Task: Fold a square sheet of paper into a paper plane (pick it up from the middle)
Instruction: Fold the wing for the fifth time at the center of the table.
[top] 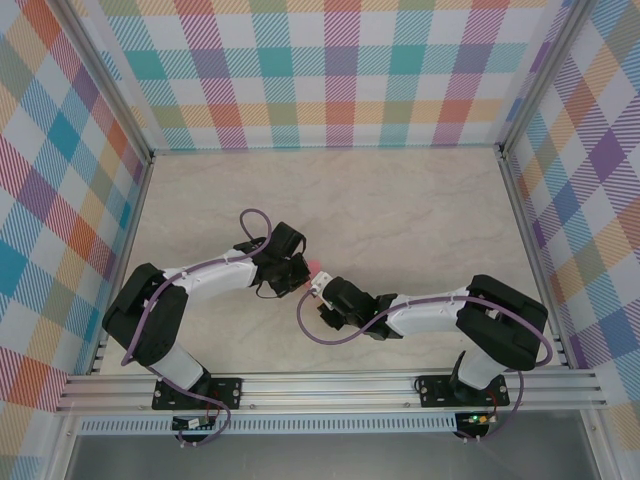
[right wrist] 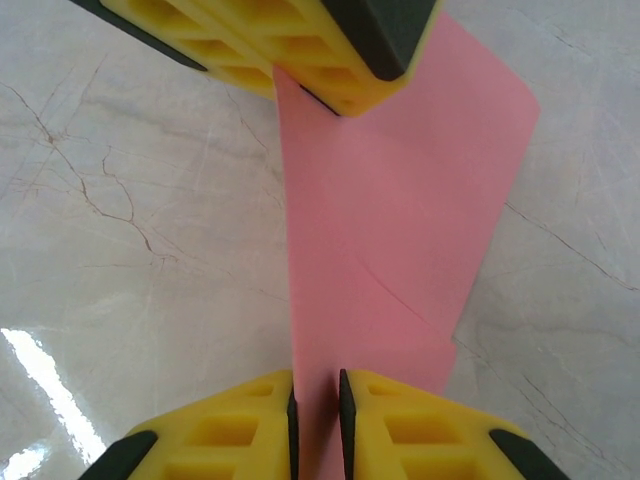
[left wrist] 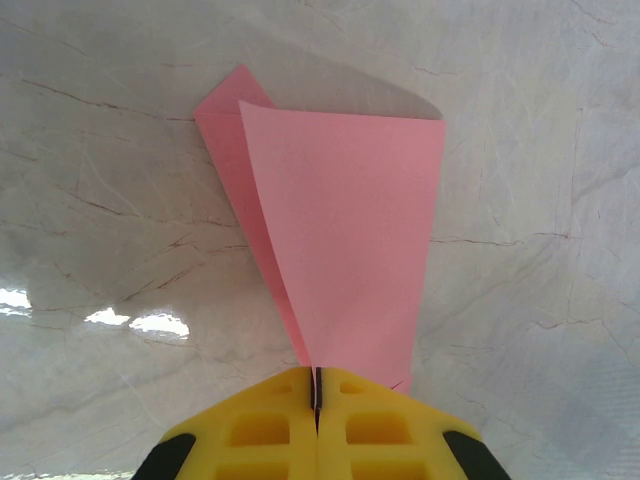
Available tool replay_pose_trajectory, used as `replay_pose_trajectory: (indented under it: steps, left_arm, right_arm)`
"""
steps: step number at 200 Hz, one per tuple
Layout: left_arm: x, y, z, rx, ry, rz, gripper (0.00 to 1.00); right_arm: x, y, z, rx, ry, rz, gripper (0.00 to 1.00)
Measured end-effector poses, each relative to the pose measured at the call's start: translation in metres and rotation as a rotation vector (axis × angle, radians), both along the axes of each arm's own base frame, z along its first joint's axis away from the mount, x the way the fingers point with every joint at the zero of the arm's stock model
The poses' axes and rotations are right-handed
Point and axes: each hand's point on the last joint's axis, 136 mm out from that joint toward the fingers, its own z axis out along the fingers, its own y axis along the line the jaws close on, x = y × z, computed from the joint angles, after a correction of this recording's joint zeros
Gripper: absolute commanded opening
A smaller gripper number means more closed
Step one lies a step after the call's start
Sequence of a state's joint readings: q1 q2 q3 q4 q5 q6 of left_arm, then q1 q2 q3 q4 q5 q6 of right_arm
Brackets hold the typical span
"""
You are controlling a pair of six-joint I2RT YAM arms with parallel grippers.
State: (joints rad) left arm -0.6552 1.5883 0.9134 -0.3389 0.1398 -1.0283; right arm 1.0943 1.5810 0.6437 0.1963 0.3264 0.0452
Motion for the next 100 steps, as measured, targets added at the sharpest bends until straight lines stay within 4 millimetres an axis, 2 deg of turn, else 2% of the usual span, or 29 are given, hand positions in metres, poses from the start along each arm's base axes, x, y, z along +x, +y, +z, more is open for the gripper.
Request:
replay_pose_trajectory:
  steps: [61, 100]
  left_arm:
    - [0.0000, 0.0000, 0.0004, 0.000, 0.001, 0.000, 0.00]
    - [0.0000, 0.0000, 0.0003, 0.001, 0.001, 0.000, 0.00]
  right_arm:
    - [-0.0004, -0.0005, -0.0005, 0.001, 0.006, -0.005, 0.21]
    - [0.0001, 0.0003, 0.0045, 0.018, 0.004, -0.012, 0.20]
